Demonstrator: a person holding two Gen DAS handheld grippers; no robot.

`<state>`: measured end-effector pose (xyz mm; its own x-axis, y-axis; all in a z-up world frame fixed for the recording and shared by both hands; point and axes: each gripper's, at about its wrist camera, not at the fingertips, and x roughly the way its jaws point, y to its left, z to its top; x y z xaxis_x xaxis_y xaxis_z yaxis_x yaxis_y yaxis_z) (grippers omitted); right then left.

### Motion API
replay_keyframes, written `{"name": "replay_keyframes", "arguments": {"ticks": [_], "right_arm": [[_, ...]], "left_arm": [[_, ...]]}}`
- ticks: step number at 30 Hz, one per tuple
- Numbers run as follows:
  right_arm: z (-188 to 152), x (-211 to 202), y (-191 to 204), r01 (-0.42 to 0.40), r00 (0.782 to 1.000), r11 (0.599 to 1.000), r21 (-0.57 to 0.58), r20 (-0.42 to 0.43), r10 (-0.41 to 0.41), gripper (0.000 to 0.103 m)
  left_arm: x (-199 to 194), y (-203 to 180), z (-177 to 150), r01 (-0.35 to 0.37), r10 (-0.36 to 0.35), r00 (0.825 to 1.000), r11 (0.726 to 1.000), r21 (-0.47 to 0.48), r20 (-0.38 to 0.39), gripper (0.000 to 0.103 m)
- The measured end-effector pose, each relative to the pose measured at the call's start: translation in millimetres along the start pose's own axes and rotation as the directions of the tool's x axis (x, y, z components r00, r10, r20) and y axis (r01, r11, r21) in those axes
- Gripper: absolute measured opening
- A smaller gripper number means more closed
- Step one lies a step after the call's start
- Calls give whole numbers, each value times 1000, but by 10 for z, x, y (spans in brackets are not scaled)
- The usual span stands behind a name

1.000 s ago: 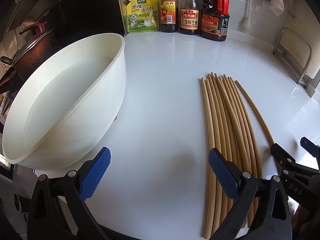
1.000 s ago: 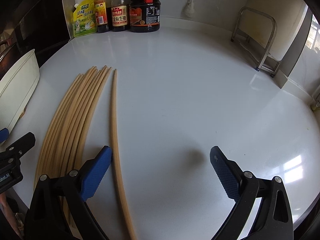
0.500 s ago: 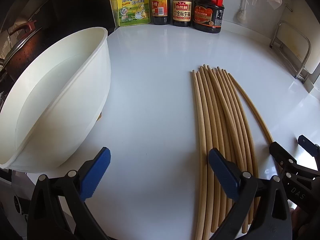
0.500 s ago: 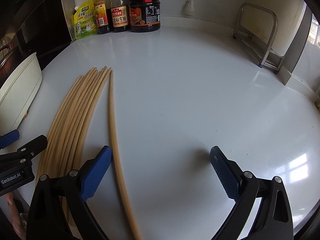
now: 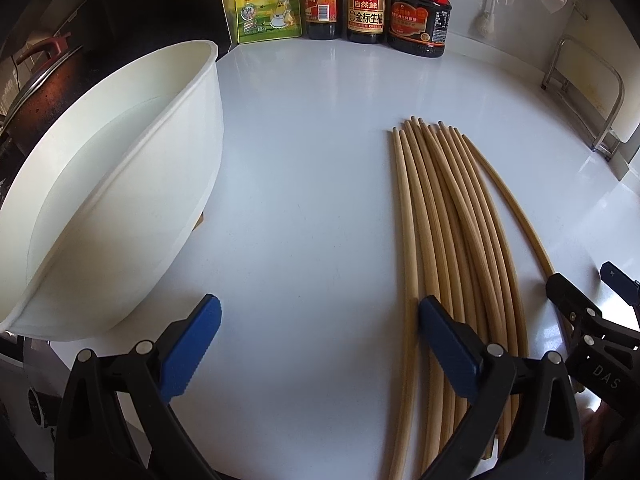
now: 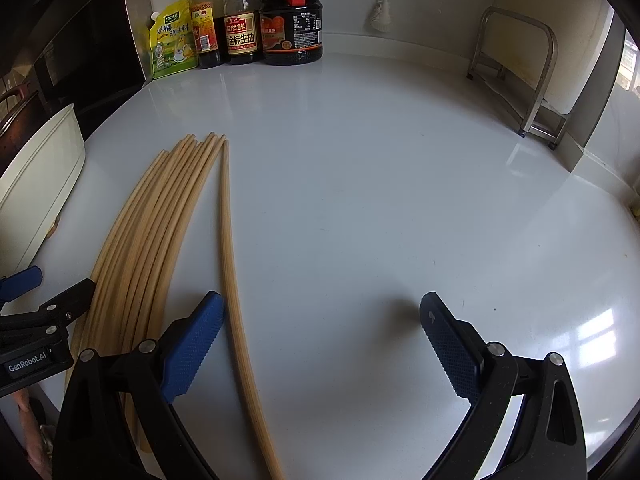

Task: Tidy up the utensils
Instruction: 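Close the left tool on one chopstick while the right tool grasps another chopstick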

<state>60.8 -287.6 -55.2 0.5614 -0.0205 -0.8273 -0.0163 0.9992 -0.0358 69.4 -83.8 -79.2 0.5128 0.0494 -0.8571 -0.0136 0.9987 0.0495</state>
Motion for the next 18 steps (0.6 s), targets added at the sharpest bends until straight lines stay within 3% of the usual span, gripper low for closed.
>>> {"name": "replay_keyframes", "arguments": {"ticks": [6,8,10,13,14,15,16,17,18], "right_arm": [[-7,-20,65,24,1000,999,-24,20,-24,92],[-7,-47,120,30,999,998,-48,40,-28,83],[-4,-70,176,21,999,997,-72,51,-17,65],[-12,-97,258,5,998,994,-109,59,1,46],[-15,-105,277,-6,998,993,-119,58,13,40],[-13,-111,295,-12,998,992,-126,56,19,27],[-13,-113,306,-13,998,991,-130,53,20,14],[-10,-116,312,-8,998,991,-130,53,15,8],[-6,-116,305,-4,998,992,-127,54,11,8]], "left_arm": [[30,-20,54,2,-2,1000,1000,0,10,96],[36,-9,50,40,-40,999,999,-20,6,92],[3,-42,36,47,-47,999,999,-5,19,83],[-63,-140,25,75,-76,997,997,32,29,57],[-79,-172,26,84,-85,996,996,43,30,44],[-94,-198,24,94,-95,995,994,52,29,28],[-106,-213,23,107,-109,994,993,56,25,19],[-112,-218,24,124,-125,992,991,57,17,8],[-116,-217,24,140,-141,990,989,54,11,7]]}}
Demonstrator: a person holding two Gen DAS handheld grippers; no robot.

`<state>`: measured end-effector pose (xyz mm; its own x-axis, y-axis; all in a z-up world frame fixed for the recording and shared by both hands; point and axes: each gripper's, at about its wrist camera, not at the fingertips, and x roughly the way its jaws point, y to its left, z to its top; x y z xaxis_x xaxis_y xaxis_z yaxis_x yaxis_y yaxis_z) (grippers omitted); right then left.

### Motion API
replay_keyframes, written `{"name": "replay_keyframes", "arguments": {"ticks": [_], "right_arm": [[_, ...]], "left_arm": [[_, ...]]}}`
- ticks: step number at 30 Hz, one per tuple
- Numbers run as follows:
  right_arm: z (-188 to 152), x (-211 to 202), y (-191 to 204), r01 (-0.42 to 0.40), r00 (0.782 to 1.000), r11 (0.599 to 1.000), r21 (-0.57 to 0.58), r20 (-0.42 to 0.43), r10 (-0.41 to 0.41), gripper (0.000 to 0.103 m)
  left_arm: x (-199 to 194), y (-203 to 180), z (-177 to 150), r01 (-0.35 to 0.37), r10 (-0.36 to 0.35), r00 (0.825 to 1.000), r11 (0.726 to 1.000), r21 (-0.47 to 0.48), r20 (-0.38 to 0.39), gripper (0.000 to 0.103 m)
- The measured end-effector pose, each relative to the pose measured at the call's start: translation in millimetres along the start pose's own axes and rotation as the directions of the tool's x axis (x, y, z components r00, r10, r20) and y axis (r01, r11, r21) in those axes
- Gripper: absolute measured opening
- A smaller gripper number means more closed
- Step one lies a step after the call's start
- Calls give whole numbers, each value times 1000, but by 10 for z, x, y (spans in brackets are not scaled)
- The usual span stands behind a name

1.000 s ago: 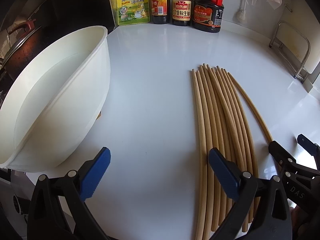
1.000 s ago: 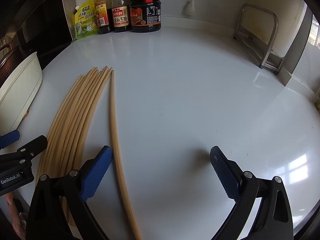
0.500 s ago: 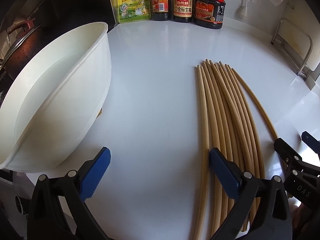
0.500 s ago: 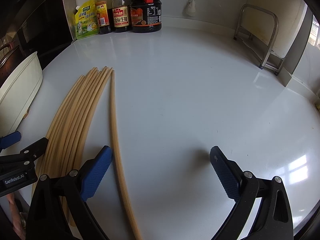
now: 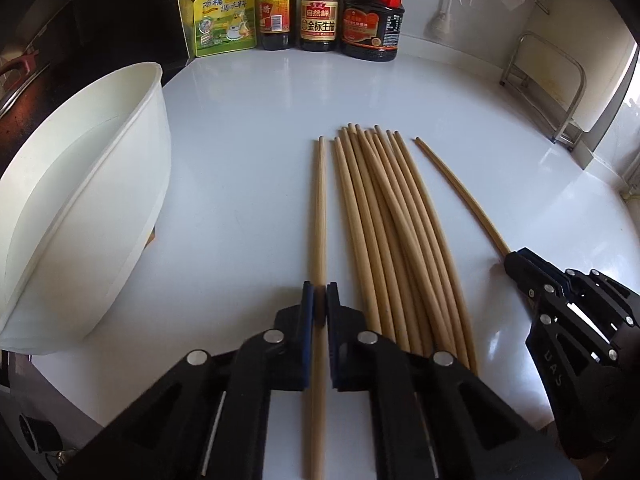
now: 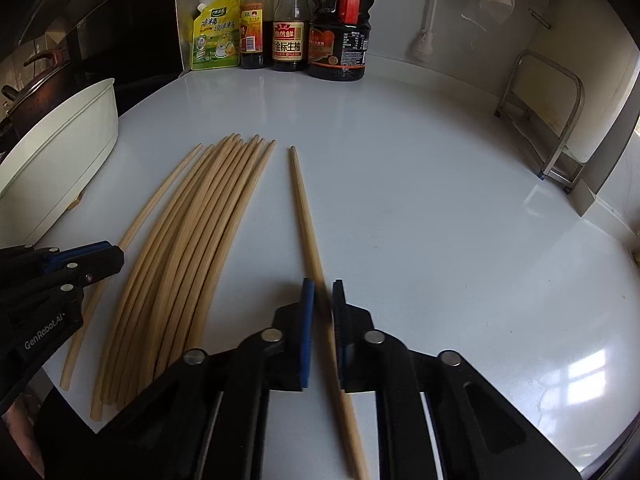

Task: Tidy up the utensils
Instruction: 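Close the left tool on one chopstick while the right tool grasps another chopstick, then carry the held chopsticks over the white water basin with both tools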

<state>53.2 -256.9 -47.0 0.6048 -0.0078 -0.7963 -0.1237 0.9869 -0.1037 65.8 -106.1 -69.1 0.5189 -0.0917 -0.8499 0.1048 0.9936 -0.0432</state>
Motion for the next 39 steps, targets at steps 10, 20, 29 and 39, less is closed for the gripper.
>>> {"name": "replay_keyframes", "arguments": {"ticks": [10,20,29,39], "right_arm": [[-4,-73,-235,-132,991,976,172,12,132,6],[212,-374,-82,-154,987,967,203,79,140,6],[375,-578,2,-152,985,963,224,118,128,6],[836,-861,731,-272,948,955,115,202,246,6]], "left_arm": [[-201,93,72,94,-94,996,996,-5,-3,7],[-573,306,283,161,-161,985,987,1,54,7],[-792,596,385,189,-186,977,982,-16,103,7],[-1075,1319,540,147,-134,977,986,-72,166,7]]}}
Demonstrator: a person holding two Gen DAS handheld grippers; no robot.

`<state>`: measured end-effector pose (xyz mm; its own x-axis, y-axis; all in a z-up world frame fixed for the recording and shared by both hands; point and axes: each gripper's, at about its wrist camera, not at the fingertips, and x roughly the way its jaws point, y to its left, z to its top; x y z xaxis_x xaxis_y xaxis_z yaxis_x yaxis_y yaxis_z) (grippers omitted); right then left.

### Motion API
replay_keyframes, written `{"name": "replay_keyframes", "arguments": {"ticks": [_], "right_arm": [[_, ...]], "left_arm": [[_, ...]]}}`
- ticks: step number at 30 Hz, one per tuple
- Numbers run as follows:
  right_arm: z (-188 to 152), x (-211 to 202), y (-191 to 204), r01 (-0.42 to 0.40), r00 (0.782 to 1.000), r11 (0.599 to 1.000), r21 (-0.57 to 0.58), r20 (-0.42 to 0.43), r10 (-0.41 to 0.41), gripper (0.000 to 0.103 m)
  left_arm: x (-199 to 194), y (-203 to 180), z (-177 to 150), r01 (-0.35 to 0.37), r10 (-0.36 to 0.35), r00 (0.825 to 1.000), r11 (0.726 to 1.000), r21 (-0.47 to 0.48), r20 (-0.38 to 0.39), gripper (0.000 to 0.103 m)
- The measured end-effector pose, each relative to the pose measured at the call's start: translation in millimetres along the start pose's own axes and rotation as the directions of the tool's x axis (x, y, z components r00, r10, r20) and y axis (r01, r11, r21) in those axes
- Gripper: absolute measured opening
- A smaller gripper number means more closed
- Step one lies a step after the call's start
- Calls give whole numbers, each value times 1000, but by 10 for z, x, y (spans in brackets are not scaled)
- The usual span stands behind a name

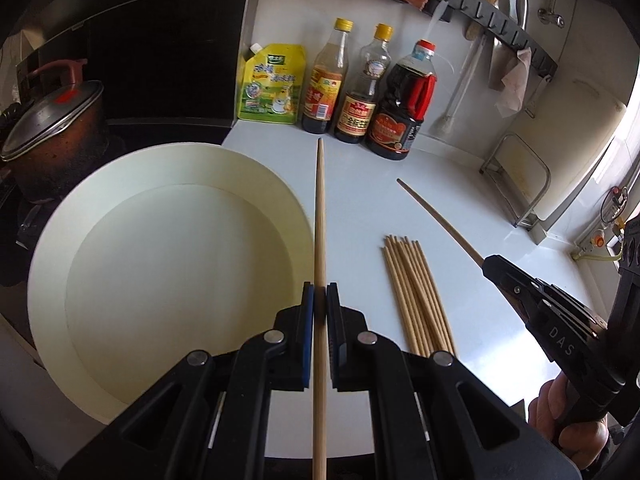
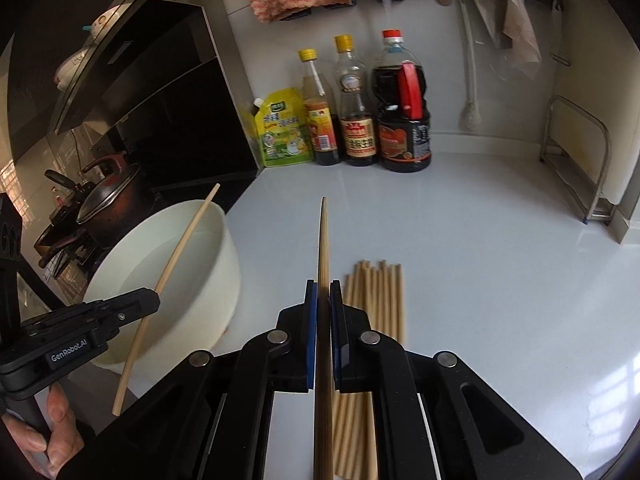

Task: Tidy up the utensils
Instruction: 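Carry the held chopsticks over the white water basin with both tools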

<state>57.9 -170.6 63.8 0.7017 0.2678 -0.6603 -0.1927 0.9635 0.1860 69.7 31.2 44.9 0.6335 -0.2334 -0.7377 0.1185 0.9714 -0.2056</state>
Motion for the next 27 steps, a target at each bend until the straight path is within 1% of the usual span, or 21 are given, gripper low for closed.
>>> {"name": "replay_keyframes", "arguments": {"ticks": [3,7,10,13,19,24,26,27], "right_arm": [[120,179,353,-58,998,998,-27,-7,58,6],[239,503,812,-115,993,991,-74,-43,112,6],[274,769,1115,-142,987,984,-107,-86,133,6],[268,1005,1328,-157,982,979,-127,-127,141,6],[198,1340,1506,-156,970,977,-143,-208,125,6],[144,1447,1544,-159,960,976,-151,-255,117,6],[114,1459,1551,-163,958,974,-155,-262,118,6],[110,1450,1549,-163,958,974,-154,-259,120,8]], "left_arm": [[-76,273,96,-37,37,999,999,-14,18,7],[-92,676,225,-86,87,996,995,-48,20,7],[-22,947,268,-117,118,993,990,-74,1,7],[94,1153,286,-133,132,991,986,-99,-21,7],[330,1373,260,-147,139,988,981,-126,-74,7],[468,1463,219,-168,151,981,976,-138,-125,7],[458,1485,215,-171,153,980,974,-146,-125,8],[436,1489,215,-177,160,980,973,-148,-117,14]]}}
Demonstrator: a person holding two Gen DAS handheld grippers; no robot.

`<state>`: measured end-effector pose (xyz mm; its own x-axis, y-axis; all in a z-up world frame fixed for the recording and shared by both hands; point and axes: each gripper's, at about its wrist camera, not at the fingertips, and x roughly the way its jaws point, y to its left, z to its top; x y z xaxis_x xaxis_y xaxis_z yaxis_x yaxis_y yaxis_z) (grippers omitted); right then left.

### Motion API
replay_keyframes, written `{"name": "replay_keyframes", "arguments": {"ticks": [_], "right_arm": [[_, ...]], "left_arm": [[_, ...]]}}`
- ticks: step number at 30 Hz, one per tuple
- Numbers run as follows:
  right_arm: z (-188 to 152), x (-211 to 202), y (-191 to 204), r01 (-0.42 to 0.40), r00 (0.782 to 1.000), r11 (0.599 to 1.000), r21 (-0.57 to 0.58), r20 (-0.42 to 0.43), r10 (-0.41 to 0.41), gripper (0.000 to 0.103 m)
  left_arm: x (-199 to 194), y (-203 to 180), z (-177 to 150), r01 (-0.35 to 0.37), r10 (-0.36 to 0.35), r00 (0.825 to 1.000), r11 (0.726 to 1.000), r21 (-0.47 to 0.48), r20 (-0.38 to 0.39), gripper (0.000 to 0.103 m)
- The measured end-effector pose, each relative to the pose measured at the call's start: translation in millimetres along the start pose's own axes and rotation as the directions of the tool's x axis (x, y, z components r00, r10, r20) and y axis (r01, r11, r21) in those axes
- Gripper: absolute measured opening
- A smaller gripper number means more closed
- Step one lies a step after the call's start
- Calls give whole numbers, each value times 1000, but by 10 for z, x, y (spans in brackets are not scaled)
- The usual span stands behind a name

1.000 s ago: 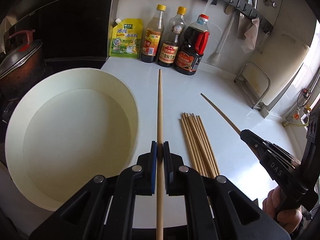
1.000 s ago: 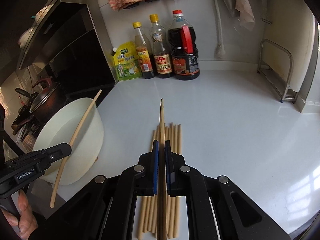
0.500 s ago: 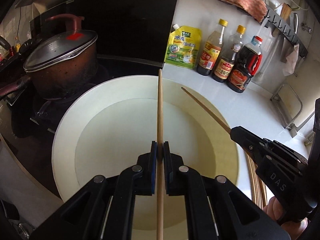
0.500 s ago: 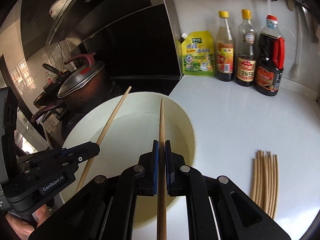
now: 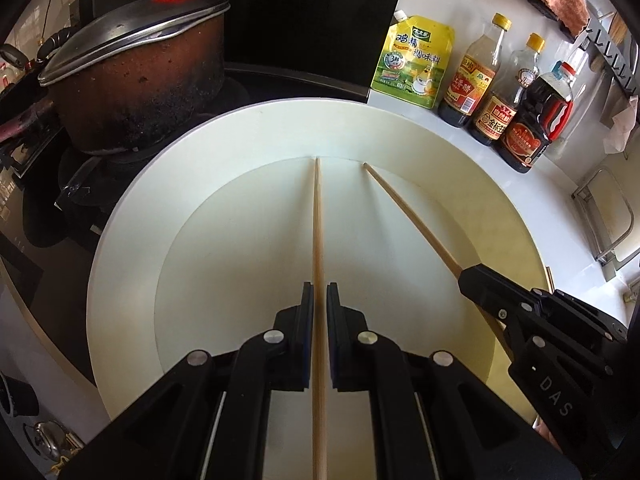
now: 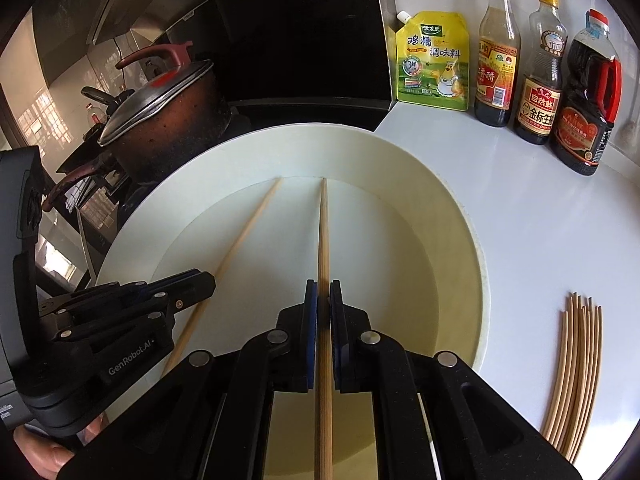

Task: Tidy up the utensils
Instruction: 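Carry the held chopsticks over the white water basin with both tools, then lower the chopsticks into the basin and open both tools, then move both open tools back to the chopstick pile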

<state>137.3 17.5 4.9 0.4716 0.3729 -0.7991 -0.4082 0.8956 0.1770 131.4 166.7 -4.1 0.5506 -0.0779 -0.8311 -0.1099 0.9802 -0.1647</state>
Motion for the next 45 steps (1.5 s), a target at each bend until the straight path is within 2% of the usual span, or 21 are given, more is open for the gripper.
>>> {"name": "replay_keyframes", "arguments": {"ticks": [1,3,4,15,23,28,35,38,45], "right_arm": [[-8,-9,-5,-3,1000,1000,1,5,3,13],[-20,-54,-13,2,1000,1000,5,20,-2,16],[-26,-79,-25,3,1000,1000,6,25,-3,16],[-188,-449,-84,26,996,999,32,89,-28,16],[-527,-820,-302,64,990,995,75,121,-73,18],[-795,-1110,-591,121,981,986,118,135,-136,24],[-1209,-1457,-1053,218,962,957,189,123,-244,25],[-1367,-1571,-1225,247,955,946,208,113,-274,28],[-1617,-1646,-1619,293,942,924,246,88,-323,33]], "left_arm": [[-18,6,-6,-12,12,1000,1000,-1,6,20],[-65,39,-19,-15,15,1000,1000,-11,20,50],[-97,55,-26,-15,15,999,1000,-17,30,53],[-399,7,-181,-20,22,996,999,-28,82,54],[-654,-301,-388,-32,30,991,999,11,132,61],[-755,-601,-513,22,-27,990,999,39,136,62],[-855,-1116,-714,106,-119,985,989,106,127,65],[-883,-1335,-806,141,-157,980,981,133,120,65],[-833,-1742,-1008,172,-190,977,970,169,97,70]]}}
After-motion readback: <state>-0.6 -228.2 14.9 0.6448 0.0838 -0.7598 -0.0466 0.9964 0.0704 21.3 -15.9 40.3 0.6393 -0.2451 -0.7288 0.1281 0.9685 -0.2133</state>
